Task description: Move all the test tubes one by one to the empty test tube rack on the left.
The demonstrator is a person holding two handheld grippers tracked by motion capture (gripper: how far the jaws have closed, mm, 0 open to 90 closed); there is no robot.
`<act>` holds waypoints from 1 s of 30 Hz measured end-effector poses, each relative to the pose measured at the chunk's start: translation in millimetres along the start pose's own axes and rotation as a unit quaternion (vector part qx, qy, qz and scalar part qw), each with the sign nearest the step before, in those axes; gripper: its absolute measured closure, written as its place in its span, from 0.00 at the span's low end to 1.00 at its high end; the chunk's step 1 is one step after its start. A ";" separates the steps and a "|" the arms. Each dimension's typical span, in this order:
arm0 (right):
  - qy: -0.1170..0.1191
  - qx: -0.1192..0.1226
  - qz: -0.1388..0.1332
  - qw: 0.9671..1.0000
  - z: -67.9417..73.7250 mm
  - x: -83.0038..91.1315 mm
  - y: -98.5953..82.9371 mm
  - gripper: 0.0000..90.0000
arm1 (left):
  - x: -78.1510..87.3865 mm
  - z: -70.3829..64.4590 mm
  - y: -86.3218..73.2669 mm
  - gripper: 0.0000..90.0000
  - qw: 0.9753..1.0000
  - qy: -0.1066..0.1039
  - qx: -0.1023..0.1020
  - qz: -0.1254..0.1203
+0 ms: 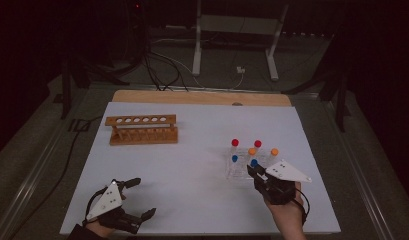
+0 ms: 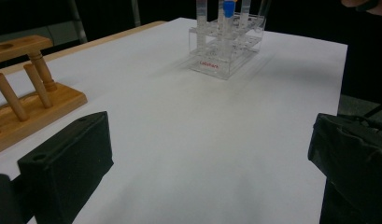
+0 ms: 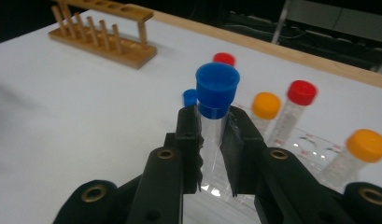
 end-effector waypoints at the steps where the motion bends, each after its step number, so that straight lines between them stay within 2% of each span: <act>1: 0.005 0.000 0.001 1.000 2.2 -0.5 -0.4 0.86 | -0.3 1.1 -0.2 0.01 1.000 0.005 0.001 0.002; 4: 0.018 0.001 0.005 1.000 9.0 -3.9 -3.0 0.86 | -0.4 1.8 0.9 0.04 1.000 0.006 0.007 0.000; 9: 0.031 0.007 0.009 0.999 17.3 -7.4 -4.9 0.86 | -2.1 -0.9 2.7 0.03 1.000 0.002 0.010 -0.001; 11: 0.043 0.010 0.011 0.999 24.5 -9.9 -5.8 0.86 | -2.7 -1.7 4.1 0.02 1.000 0.003 0.010 0.000; 16: 0.057 0.017 0.016 0.998 35.9 -13.2 -7.3 0.86 | -3.4 -6.3 13.2 0.02 1.000 -0.004 0.026 -0.002; 22: 0.080 0.028 0.021 0.996 52.7 -18.2 -8.6 0.86 | -6.3 -16.1 28.2 0.02 0.999 -0.027 0.031 -0.009; 30: 0.098 0.039 0.024 0.994 67.4 -21.3 -9.7 0.86 | -25.4 -28.4 47.5 0.02 0.998 -0.055 0.041 0.010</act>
Point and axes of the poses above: each handheld gripper's, and its own axes: x roughly backward along the jaws, y roughly out of its top, z roughly to its left, the point moved 10 cm from there along -x, roughly forward along the jaws, and after that the axes turned 5 degrees about x, right-handed, at the moved point
